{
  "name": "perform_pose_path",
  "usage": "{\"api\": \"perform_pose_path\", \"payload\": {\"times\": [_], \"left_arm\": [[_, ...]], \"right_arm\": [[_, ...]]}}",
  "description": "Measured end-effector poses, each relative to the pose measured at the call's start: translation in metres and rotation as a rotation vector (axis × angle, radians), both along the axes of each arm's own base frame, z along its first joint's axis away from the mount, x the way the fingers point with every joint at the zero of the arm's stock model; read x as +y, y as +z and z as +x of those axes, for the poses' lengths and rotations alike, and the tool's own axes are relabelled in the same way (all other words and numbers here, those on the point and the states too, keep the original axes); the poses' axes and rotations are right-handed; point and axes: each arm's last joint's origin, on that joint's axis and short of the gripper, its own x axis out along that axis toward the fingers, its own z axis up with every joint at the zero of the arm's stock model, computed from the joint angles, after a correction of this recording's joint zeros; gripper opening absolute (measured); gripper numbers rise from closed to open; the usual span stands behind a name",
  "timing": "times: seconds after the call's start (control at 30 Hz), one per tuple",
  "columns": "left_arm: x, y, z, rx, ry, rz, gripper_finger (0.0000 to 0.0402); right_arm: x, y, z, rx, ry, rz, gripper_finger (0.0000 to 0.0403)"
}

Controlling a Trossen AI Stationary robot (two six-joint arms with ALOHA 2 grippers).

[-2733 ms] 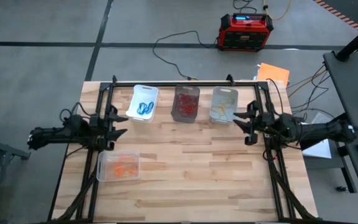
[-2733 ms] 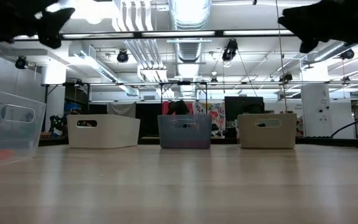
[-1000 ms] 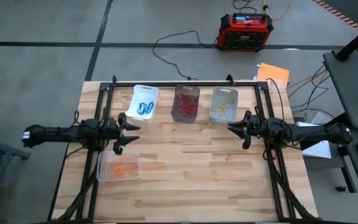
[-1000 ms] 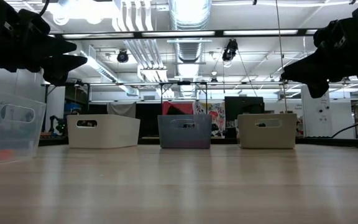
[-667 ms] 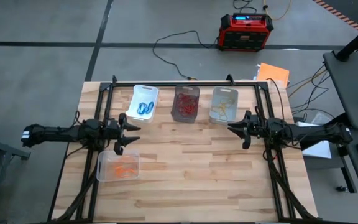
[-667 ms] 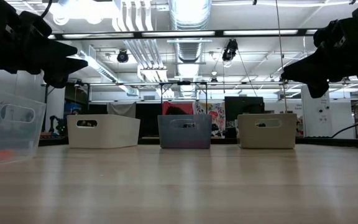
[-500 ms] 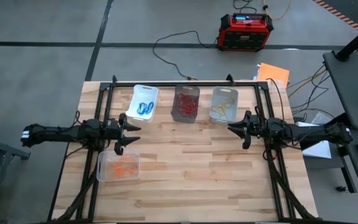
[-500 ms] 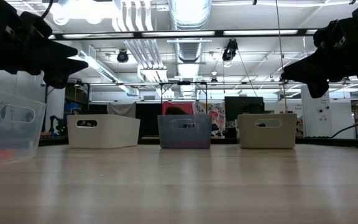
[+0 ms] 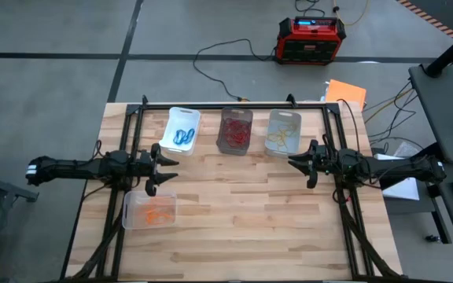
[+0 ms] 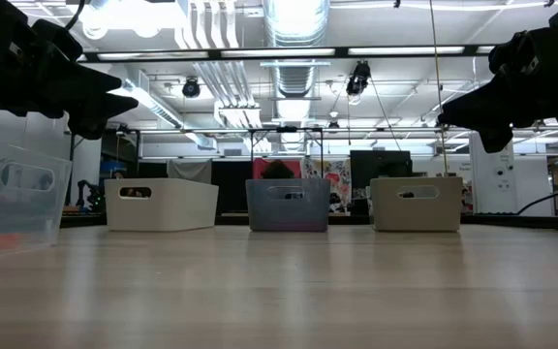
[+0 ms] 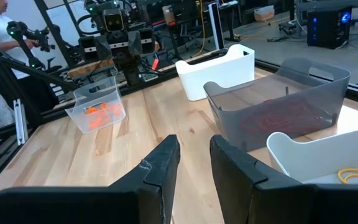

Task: Sort rubber bands into baskets
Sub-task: Return to Home Position

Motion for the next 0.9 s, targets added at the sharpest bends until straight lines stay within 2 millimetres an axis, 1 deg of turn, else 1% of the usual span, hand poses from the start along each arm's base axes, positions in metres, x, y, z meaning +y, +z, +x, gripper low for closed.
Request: {"api": "perform_pose_path", "payload": {"times": [0.33, 0.77, 0.9], "left_arm": [[0.0000, 0.0000, 0.0000, 0.000, 0.000, 0.000, 0.0194], [0.0000, 0.0000, 0.0000, 0.000, 0.000, 0.000, 0.0194], [0.0000, 0.0000, 0.0000, 0.000, 0.000, 0.000, 0.0194]], "right_arm": [[0.0000, 0.0000, 0.0000, 0.000, 0.000, 0.000, 0.0073], [0.0000, 0.0001, 0.0000, 0.000, 0.000, 0.000, 0.0088], [0.0000, 0.0001, 0.0000, 0.000, 0.000, 0.000, 0.0087]]}}
